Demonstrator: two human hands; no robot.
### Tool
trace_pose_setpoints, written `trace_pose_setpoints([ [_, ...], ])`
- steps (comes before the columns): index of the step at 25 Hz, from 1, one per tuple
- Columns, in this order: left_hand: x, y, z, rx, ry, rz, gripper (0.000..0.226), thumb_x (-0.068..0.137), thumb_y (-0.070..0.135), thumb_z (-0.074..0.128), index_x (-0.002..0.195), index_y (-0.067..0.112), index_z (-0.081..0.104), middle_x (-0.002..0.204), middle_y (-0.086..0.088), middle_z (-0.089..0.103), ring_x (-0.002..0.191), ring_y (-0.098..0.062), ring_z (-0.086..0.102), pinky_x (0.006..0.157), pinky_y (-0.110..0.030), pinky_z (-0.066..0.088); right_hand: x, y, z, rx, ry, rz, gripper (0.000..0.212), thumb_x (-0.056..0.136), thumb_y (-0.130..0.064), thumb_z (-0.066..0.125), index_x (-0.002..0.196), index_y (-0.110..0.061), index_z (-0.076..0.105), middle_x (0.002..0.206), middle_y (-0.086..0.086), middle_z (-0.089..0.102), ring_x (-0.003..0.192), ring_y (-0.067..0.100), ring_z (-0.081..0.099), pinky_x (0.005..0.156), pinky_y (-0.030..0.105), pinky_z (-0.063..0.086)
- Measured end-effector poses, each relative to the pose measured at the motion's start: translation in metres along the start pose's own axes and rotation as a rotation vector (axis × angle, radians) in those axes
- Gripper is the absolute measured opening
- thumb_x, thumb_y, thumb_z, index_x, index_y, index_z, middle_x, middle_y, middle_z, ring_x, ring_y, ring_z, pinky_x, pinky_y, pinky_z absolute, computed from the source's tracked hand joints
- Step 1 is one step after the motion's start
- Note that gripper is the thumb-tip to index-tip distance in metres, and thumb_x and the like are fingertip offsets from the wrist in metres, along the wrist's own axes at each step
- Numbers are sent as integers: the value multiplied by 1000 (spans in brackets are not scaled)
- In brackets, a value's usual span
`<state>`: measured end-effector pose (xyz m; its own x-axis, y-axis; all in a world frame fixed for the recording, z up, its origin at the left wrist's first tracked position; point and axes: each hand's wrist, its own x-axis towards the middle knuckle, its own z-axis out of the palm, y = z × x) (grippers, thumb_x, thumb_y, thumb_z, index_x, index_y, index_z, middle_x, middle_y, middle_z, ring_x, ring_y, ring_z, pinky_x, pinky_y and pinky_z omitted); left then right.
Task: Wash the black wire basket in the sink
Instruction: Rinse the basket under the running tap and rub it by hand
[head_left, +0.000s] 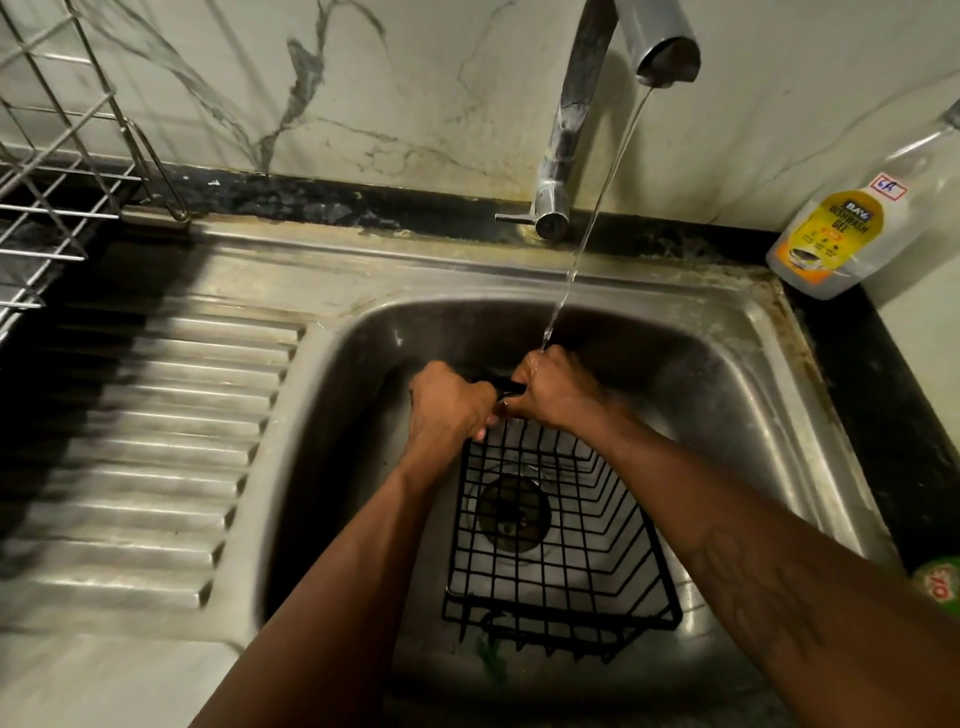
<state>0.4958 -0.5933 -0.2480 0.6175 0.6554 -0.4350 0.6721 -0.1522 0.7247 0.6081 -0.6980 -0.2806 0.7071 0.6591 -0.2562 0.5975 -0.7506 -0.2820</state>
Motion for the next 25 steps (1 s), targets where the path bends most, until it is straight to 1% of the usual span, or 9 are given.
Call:
trace_pose_setpoints([
  [4,4,-2,-1,56,21,77,20,80,17,68,63,9,73,54,-6,69,45,-18,68,52,-37,62,-2,7,-9,42,-30,-115,28,83,-47,78,79,-21,68,76,-3,60,78,18,63,61,25,44],
  [7,3,-3,0,54,34,117,21,80,17,69,61,9,71,54,-5,69,44,-18,67,55,-36,62,-8,10,-9,-46,-46,-231,34,94,-48,64,104,-16,68,96,7,70,93,27,68,78,40,57],
  [10,4,-4,-2,73,34,159,22,84,19,69,64,9,71,57,-5,70,47,-18,68,58,-35,63,-13,10,-4,-146,-16,-282,32,102,-47,49,120,-20,50,110,13,70,98,36,67,73,42,54],
  [13,1,-9,-6,273,53,275,25,83,25,65,65,8,67,62,-7,68,61,-24,69,61,-32,59,-15,12,-5,-124,-70,-272,26,106,-45,39,124,-26,39,103,14,69,90,35,66,68,37,46],
  [15,-3,-10,-10,434,-11,294,30,86,31,60,65,10,61,71,-10,68,69,-28,66,64,-32,55,-12,12,-10,-112,-127,-255,28,107,-45,35,125,-23,38,94,13,65,86,34,65,68,38,46],
  [17,-3,-9,-16,499,-142,292,34,93,35,54,69,11,59,81,-13,68,78,-31,65,69,-32,52,-11,12,-13,-120,-149,-243,32,107,-45,35,126,-20,39,86,11,59,85,35,65,68,38,45],
  [19,0,-7,-19,529,-207,307,33,96,32,51,71,11,56,90,-17,69,88,-34,66,73,-33,50,-11,13,-11,-180,-114,-249,36,107,-49,34,129,-20,40,91,15,64,89,38,66,69,37,43],
  [21,-2,-6,-17,568,-234,353,33,98,29,50,74,9,57,95,-21,70,91,-35,67,75,-33,50,-13,14,-6,-274,-51,-263,45,104,-55,35,131,-21,43,99,17,69,92,39,65,74,40,45],
  [25,-3,-7,-10,580,-205,297,31,94,39,61,99,9,63,101,-11,62,94,-27,63,78,-29,53,-12,2,5,-315,65,-212,53,91,-63,57,119,-19,61,103,11,70,98,35,66,86,41,49],
])
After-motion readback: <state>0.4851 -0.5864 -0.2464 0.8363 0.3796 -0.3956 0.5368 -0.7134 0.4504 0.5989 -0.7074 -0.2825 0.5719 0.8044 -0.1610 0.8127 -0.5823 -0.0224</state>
